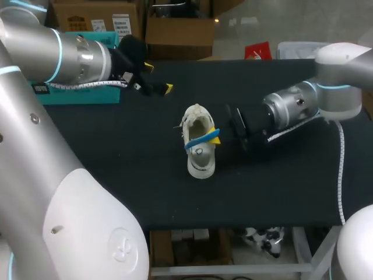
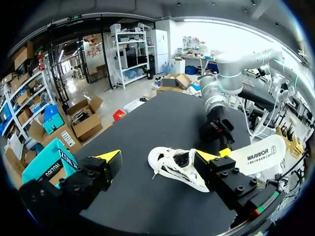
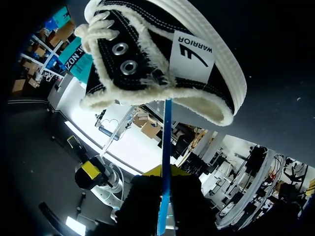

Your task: Open the shoe tongue, take the insole out of the shoe, put the insole back into the shoe, and pack the shoe into the shoebox

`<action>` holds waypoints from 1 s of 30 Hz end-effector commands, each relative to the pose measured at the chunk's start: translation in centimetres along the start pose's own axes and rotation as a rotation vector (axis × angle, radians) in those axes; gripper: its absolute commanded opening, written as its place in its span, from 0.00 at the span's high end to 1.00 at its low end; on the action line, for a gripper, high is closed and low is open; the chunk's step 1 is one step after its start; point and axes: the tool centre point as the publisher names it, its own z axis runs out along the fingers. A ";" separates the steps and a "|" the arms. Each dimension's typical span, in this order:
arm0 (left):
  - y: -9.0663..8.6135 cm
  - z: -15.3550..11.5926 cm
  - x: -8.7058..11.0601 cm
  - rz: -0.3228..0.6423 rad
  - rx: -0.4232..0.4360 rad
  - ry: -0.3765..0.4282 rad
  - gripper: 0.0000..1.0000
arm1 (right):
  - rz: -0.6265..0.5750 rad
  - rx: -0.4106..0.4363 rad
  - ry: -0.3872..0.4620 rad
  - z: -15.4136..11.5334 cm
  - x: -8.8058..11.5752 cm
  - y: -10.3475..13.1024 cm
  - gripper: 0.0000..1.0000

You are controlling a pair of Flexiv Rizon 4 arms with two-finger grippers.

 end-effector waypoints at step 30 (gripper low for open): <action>2.3 -1.1 0.5 0.312 0.291 0.571 0.00 | 0.012 -0.052 0.039 -0.7 -0.3 -0.7 1.00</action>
